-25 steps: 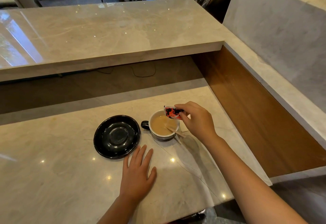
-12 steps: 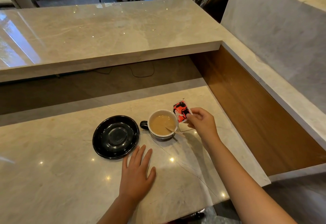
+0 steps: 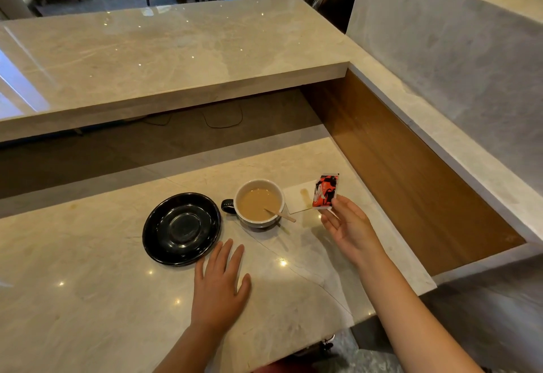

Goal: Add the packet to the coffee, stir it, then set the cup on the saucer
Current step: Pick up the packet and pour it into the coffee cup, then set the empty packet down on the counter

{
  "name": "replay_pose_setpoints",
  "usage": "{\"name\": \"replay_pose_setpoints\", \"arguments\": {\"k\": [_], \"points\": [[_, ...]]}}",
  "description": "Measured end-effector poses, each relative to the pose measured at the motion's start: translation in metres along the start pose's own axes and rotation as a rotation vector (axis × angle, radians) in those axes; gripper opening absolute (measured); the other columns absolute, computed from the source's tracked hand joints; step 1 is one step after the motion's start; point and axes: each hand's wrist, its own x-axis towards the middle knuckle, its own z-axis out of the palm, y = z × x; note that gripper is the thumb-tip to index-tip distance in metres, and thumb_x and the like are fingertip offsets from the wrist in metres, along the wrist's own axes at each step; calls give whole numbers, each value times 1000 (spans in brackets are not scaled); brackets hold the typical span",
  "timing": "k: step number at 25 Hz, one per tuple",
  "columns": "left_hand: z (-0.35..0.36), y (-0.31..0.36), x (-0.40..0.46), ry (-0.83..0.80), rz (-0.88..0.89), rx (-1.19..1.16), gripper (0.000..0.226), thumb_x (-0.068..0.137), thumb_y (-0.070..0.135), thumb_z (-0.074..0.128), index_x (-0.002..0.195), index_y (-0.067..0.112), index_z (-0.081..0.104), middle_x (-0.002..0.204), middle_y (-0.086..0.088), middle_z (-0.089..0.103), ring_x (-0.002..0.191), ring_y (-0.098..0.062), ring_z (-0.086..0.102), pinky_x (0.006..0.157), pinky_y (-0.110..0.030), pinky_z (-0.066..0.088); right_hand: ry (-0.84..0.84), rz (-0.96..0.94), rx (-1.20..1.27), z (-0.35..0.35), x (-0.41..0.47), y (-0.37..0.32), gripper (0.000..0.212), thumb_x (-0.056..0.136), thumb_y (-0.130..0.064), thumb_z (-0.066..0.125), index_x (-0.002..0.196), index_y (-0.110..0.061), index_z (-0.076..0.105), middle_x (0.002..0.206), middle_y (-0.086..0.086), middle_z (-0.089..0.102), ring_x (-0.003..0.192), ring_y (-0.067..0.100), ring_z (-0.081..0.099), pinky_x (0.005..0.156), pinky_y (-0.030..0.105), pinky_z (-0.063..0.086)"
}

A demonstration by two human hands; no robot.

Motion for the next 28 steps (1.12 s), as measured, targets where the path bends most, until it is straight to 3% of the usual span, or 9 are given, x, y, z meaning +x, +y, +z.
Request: {"name": "replay_pose_setpoints", "arguments": {"k": [3, 5, 10, 15, 19, 24, 26, 28], "points": [[1, 0, 1, -3, 11, 14, 57, 86, 43, 42, 140, 24, 35, 150, -5, 32, 139, -21, 18, 111, -50, 12, 97, -82, -202, -21, 0, -9, 12, 85, -8, 62, 80, -17, 67, 64, 2, 74, 55, 12, 67, 55, 29, 59], [1, 0, 1, 0, 17, 13, 57, 86, 42, 42, 140, 23, 36, 150, -6, 33, 139, -22, 19, 111, -51, 14, 173, -136, -358, -37, 2, -17, 8, 85, -8, 63, 88, -13, 68, 66, 3, 74, 55, 14, 66, 55, 32, 60], [-2, 0, 0, -10, 5, 20, 58, 87, 44, 40, 141, 24, 35, 150, -6, 31, 139, -22, 19, 112, -52, 13, 370, -169, -532, -71, 11, -31, 10, 84, -9, 64, 85, -18, 66, 86, 6, 68, 67, 16, 66, 43, 16, 52], [-5, 3, 1, -16, 7, 27, 57, 86, 43, 42, 139, 22, 38, 149, -7, 34, 138, -24, 23, 111, -54, 17, 448, -144, -703, -80, 23, -29, 8, 85, -4, 61, 91, -7, 67, 77, 8, 67, 52, 10, 63, 36, 13, 44], [-7, 3, 1, -20, 10, 39, 58, 87, 47, 35, 138, 21, 40, 147, -9, 37, 137, -27, 26, 110, -56, 20, 471, -277, -1052, -84, 29, -23, 10, 86, -8, 62, 92, -6, 70, 90, 15, 70, 70, 16, 60, 50, 23, 43], [-7, 3, 1, -22, 12, 36, 64, 85, 51, 25, 138, 19, 41, 147, -10, 37, 136, -28, 27, 110, -54, 18, 529, -432, -1385, -84, 27, -15, 10, 86, -18, 64, 92, -11, 67, 94, 12, 70, 74, 20, 58, 52, 22, 38], [-7, 3, 1, -22, 11, 32, 64, 85, 51, 25, 138, 19, 41, 147, -10, 37, 136, -28, 27, 110, -54, 17, 571, -540, -1493, -83, 22, -11, 15, 87, -20, 61, 100, -12, 66, 104, 11, 68, 82, 24, 60, 60, 27, 44], [-8, 3, 1, -23, 10, 30, 64, 85, 52, 25, 139, 20, 40, 148, -10, 36, 137, -27, 26, 110, -53, 16, 470, -695, -1640, -85, 16, -6, 25, 86, -18, 63, 110, -10, 64, 113, 13, 67, 95, 30, 62, 73, 39, 51]]}}
